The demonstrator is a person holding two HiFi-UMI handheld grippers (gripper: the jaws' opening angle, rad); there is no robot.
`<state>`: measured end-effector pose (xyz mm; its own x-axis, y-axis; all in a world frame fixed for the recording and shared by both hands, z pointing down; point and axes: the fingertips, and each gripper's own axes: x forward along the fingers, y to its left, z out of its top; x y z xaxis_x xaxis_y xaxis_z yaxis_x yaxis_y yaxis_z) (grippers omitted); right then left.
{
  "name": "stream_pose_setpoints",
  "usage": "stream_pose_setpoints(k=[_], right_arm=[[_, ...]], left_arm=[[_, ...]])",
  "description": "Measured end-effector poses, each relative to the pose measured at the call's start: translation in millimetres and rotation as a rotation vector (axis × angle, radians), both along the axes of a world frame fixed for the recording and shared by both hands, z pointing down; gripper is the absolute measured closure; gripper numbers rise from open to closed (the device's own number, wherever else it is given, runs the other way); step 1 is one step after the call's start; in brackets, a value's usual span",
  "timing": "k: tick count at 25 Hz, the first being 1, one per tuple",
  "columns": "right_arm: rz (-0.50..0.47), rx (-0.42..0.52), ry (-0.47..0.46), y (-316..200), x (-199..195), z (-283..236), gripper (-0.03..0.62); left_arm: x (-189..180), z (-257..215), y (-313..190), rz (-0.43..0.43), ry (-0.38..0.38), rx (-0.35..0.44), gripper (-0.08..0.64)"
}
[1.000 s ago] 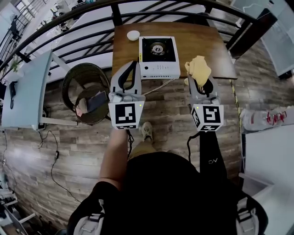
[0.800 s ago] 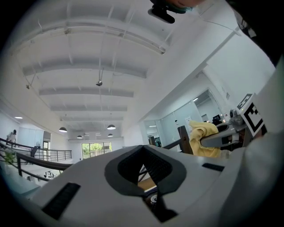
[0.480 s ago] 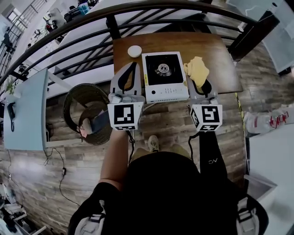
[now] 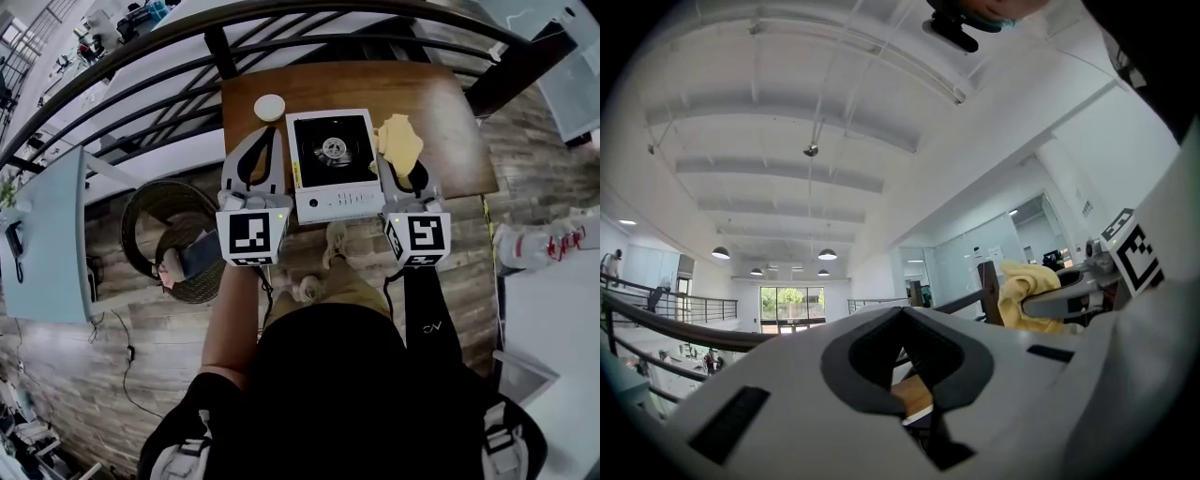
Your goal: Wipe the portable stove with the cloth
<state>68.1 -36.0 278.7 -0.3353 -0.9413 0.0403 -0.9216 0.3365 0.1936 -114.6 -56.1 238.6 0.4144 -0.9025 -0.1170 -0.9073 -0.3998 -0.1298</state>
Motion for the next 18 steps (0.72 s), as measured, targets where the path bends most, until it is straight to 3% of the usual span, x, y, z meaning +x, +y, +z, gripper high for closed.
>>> stream_pose_setpoints(k=[8, 18], right_arm=[[-0.058, -0.020, -0.014, -55.7, 7.2, 8.2, 0.468], [-0.301, -0.046, 0.004, -151.8, -13.8, 23.6, 0.468]], left_arm=[[14.5, 10.3, -47.0, -0.016, -0.067, 0.003, 0.552], [30.6, 29.0, -126.7, -0.056, -0.059, -0.045, 0.552]])
